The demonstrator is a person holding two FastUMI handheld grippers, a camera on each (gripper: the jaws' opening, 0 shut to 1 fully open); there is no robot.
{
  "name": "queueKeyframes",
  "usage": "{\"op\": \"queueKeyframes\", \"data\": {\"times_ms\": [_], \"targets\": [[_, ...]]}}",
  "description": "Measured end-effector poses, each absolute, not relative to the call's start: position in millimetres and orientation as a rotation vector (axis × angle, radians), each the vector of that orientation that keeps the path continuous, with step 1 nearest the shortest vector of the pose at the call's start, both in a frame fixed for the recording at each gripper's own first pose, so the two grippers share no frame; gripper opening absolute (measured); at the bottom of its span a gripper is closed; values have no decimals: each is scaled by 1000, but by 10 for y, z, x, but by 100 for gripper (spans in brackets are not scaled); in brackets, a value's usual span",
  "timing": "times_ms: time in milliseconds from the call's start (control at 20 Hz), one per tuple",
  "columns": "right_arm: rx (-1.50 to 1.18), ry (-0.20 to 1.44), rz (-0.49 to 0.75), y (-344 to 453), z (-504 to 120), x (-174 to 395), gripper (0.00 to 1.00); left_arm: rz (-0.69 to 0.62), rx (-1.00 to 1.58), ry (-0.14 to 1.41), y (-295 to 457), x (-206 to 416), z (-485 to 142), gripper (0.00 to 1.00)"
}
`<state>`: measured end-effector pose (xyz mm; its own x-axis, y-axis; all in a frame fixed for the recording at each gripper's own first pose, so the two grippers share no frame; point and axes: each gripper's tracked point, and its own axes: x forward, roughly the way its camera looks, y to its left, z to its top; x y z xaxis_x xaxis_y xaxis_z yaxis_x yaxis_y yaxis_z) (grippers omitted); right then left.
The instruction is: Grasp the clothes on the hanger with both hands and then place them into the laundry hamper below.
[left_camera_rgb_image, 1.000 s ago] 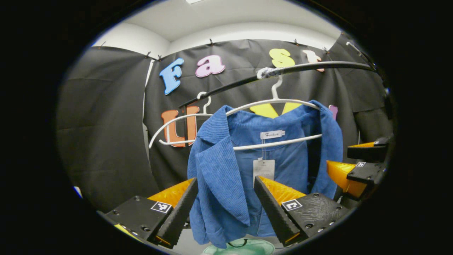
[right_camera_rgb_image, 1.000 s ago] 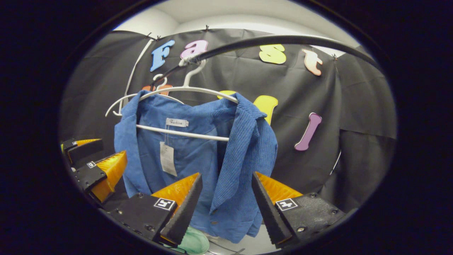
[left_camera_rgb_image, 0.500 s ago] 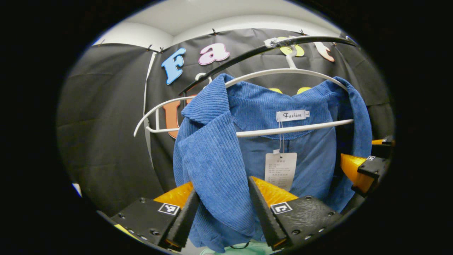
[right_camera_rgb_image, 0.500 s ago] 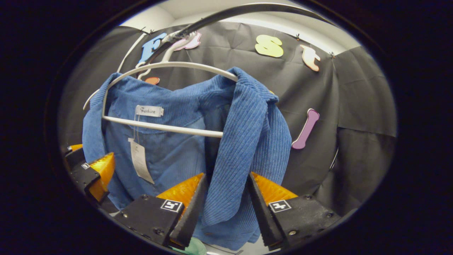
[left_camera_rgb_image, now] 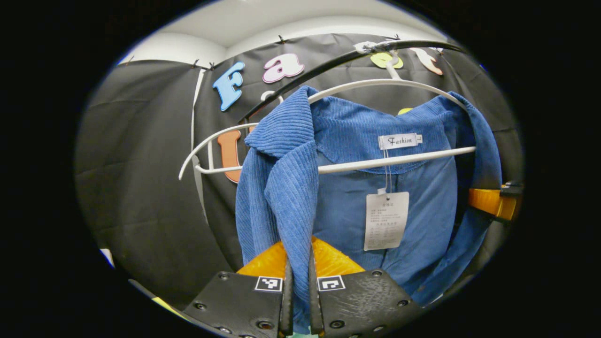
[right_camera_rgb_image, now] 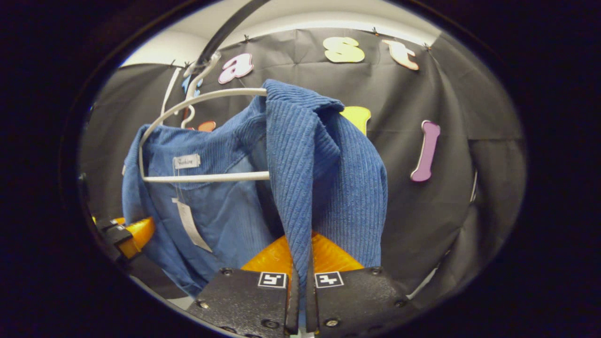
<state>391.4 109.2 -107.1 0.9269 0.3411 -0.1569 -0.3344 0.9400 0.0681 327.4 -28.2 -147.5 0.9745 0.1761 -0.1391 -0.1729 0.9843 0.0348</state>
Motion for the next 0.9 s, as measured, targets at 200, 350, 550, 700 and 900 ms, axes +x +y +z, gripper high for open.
{"op": "queueKeyframes", "data": {"times_ms": [200, 350, 550, 700, 900], "targets": [[52, 176, 493, 1095, -1033, 3903, 6, 143, 20, 146, -241, 3257, -1460, 0], [50, 179, 559, 1026, -1000, 3884, 6, 121, 18, 140, -195, 3283, -1435, 1], [94, 194, 663, 942, -950, 3845, 6, 77, 4, 134, -136, 3264, -1362, 1], [131, 184, 702, 858, -843, 3831, 6, 108, 15, 120, 78, 3223, -1266, 1], [268, 162, 715, 722, -674, 3895, 6, 157, -10, 88, 395, 3248, -1054, 0]]}}
